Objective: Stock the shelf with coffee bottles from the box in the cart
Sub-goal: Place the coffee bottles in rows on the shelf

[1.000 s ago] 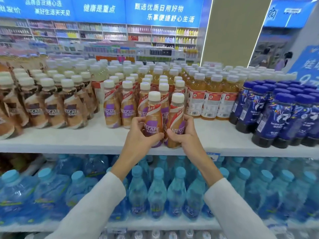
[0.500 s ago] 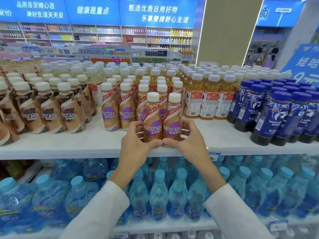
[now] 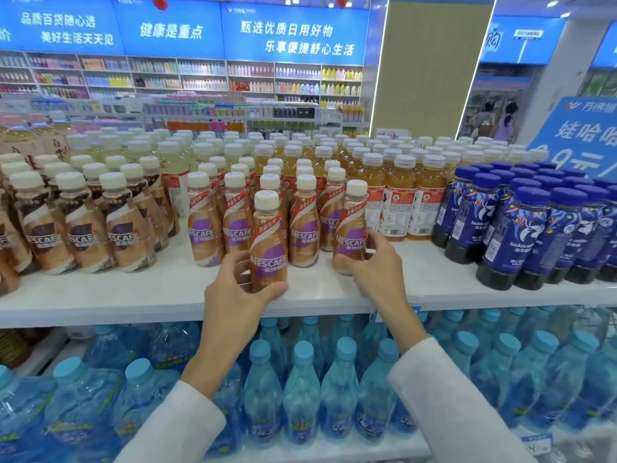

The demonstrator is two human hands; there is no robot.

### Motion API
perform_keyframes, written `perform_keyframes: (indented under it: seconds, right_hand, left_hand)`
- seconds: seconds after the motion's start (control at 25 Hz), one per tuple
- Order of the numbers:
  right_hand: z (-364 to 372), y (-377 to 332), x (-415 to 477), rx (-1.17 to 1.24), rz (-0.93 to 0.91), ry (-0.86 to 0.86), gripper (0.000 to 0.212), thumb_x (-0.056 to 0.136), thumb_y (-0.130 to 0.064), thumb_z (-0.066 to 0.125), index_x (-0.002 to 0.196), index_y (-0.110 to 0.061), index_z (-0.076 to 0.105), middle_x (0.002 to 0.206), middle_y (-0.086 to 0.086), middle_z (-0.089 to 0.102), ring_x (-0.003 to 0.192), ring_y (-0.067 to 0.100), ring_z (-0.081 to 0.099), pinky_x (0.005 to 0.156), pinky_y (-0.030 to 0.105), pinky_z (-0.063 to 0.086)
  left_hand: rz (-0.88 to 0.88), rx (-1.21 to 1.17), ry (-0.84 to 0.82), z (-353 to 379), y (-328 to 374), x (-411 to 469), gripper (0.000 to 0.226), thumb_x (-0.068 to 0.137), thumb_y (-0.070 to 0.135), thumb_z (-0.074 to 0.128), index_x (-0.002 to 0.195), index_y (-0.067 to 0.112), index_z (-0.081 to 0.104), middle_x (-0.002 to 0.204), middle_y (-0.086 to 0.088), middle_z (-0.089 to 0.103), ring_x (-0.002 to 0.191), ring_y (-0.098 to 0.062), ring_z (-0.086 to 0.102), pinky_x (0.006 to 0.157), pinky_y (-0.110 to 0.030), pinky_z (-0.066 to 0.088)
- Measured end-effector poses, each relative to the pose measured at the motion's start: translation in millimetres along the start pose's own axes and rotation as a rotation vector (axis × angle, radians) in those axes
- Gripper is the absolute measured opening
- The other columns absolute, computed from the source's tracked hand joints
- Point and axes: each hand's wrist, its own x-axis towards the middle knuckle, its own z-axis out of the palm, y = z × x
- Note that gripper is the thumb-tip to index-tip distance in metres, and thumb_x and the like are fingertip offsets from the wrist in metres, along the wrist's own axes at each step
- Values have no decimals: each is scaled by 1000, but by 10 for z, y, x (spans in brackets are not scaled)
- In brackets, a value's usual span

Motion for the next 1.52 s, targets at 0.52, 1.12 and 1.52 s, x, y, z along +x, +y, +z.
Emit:
perform_keyframes:
  seconds: [0.52, 1.12, 1.52]
  right_hand:
    - [216, 48, 192, 20, -30, -47, 67, 75, -25, 88, 135, -20, 58, 119, -8, 66, 103, 11, 63, 88, 25, 50]
    - [268, 109, 178, -36, -96, -54, 68, 86, -31, 80, 145, -28, 48, 137, -3, 61, 108, 8, 56, 85, 21, 43]
    - [273, 88, 140, -16, -92, -62, 71, 86, -32, 80, 147, -34, 44, 128, -13, 60, 109, 6, 58, 90, 22, 47]
  left_hand:
    - [-30, 0, 70, -328, -122, 8, 69, 65, 39, 94, 118, 44, 50, 99, 33, 61, 86, 17, 63, 69, -10, 46]
    - [-53, 108, 119, -827, -394, 385, 70, 74, 30, 89, 134, 32, 53, 110, 25, 64, 99, 9, 63, 81, -15, 48]
    - [-71, 105, 169, -761, -405, 367, 78, 73, 38, 89, 140, 35, 49, 118, 18, 63, 98, 12, 59, 78, -12, 44]
